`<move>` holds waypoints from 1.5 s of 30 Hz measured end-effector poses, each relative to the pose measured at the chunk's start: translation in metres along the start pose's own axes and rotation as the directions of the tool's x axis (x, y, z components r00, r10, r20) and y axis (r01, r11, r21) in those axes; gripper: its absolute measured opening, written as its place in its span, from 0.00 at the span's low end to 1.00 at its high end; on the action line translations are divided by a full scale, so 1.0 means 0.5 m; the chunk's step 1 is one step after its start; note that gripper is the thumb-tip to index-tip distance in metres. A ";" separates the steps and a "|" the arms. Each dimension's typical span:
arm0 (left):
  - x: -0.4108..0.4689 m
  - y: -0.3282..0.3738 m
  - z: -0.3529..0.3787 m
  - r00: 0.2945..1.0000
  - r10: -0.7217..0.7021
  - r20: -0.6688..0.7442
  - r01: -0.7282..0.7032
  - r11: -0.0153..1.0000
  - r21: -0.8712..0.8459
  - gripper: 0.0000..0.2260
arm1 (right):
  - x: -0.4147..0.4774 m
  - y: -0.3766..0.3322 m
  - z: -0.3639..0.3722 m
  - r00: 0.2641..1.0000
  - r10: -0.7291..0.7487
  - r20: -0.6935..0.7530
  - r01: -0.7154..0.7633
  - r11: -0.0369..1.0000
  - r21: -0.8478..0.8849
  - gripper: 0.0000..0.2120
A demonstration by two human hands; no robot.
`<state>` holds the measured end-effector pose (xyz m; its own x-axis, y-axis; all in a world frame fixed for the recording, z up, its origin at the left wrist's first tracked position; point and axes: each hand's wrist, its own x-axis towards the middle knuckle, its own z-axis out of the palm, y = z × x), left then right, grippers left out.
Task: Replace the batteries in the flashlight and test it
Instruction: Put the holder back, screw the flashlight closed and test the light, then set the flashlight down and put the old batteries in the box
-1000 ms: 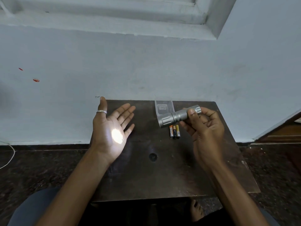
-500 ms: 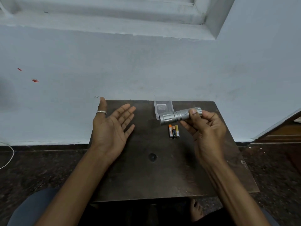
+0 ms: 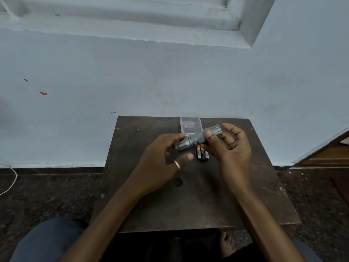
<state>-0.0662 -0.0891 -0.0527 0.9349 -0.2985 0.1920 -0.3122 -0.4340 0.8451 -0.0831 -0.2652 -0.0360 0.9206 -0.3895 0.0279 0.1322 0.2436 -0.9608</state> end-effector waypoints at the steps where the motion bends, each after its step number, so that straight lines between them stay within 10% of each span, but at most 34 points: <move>1: -0.003 -0.008 0.007 0.997 0.076 0.003 -0.076 0.992 0.101 0.24 | -0.004 0.002 0.003 1.000 -0.007 0.009 0.007 0.999 -0.031 0.21; 5: -0.009 -0.028 0.004 0.987 0.149 -0.063 -0.120 0.933 0.339 0.19 | -0.021 0.010 0.026 0.996 -0.036 0.082 0.048 0.987 -0.152 0.14; 12: -0.002 -0.040 -0.030 0.960 0.084 -0.267 -0.006 0.960 0.281 0.16 | -0.033 0.076 0.121 0.953 -0.061 0.297 0.222 0.808 -0.545 0.11; 27: 0.137 -0.186 -0.175 0.917 -0.079 -0.390 0.227 0.909 0.350 0.07 | 0.142 0.141 0.362 0.856 0.089 0.509 0.371 0.580 -0.725 0.09; 38: 0.076 -0.158 -0.159 0.891 -0.228 -0.391 0.418 0.749 0.515 0.29 | 0.120 0.127 0.321 0.872 0.081 0.482 0.354 0.576 -0.737 0.20; 45: 0.017 -0.008 -0.048 0.980 0.056 -0.193 0.087 0.746 0.661 0.19 | 0.101 0.030 0.140 0.919 0.011 0.394 0.321 0.557 -0.766 0.04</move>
<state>-0.0527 -0.0694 -0.0425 0.9308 -0.1529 0.3320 -0.2629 -0.9112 0.3172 -0.0089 -0.2195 -0.0295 0.9924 -0.0056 0.1232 0.0878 -0.6693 -0.7378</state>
